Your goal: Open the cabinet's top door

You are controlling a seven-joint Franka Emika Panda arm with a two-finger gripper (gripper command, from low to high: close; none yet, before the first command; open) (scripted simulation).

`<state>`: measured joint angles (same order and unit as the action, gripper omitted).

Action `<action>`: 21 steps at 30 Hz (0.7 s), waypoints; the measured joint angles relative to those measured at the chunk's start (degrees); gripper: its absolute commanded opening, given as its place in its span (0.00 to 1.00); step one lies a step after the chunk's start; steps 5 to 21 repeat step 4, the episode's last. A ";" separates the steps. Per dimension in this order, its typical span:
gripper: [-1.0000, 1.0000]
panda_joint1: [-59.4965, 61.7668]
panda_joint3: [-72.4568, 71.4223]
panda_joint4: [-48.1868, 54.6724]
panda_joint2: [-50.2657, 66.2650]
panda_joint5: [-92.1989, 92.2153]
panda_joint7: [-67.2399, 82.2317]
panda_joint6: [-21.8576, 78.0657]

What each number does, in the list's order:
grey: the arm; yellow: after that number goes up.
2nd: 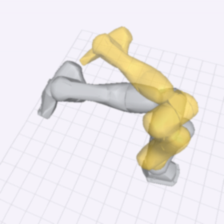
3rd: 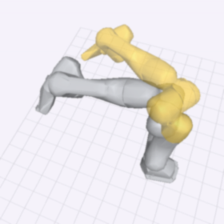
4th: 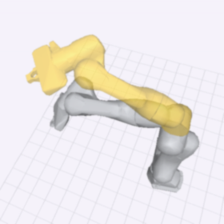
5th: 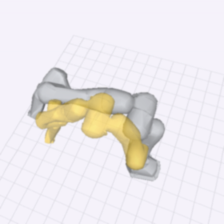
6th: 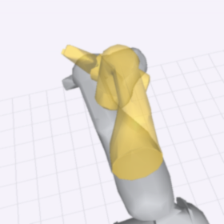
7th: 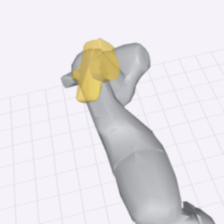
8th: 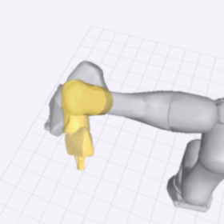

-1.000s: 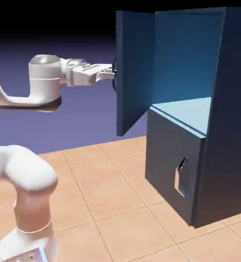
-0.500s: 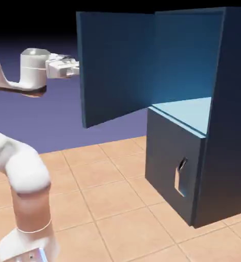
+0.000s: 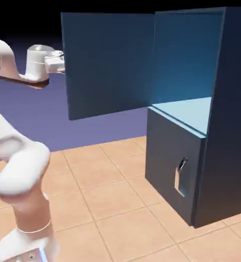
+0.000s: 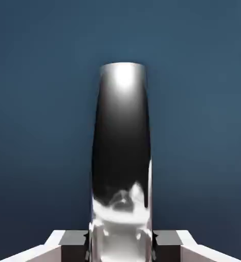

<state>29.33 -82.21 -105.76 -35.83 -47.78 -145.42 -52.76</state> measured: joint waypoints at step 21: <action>0.00 8.30 -5.45 5.74 -2.72 1.91 2.10 2.59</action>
